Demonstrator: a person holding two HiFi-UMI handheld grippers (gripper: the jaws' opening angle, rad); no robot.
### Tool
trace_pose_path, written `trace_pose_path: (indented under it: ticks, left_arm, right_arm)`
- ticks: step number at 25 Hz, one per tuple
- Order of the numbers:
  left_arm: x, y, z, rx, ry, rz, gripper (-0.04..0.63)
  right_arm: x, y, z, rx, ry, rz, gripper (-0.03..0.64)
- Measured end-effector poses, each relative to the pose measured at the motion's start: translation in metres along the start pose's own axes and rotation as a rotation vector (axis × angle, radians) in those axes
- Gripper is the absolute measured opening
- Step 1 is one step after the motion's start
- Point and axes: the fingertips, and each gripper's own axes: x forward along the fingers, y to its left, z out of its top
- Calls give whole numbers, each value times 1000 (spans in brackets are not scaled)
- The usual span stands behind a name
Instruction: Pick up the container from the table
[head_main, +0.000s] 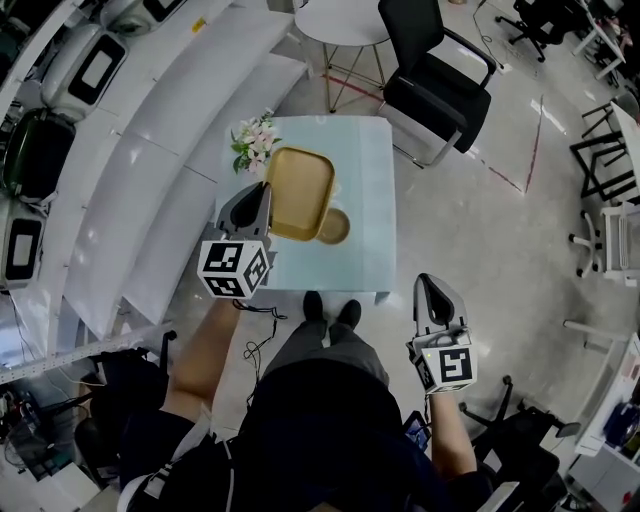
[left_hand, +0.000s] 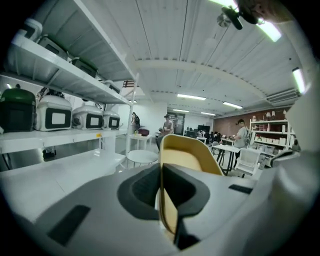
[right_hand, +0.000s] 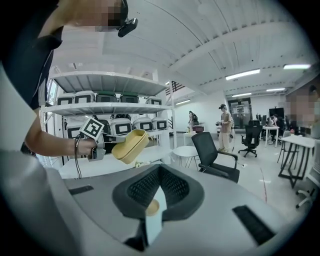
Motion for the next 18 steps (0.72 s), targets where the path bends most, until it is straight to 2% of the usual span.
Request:
trace_pose_path:
  ticks: [8,12,18]
  left_arm:
    - [-58,-12,37,42,-106,20,18]
    - [-84,-9,45,31,-138,39,18]
    - [-118,-10,55,61,-201,72,18]
  right_arm:
    - [-8,7,22,-11,-51,6,-1]
    - [-10,12,33,-25,-80,0,-2]
    - [-16,18,51,-64,-129,-13,-2]
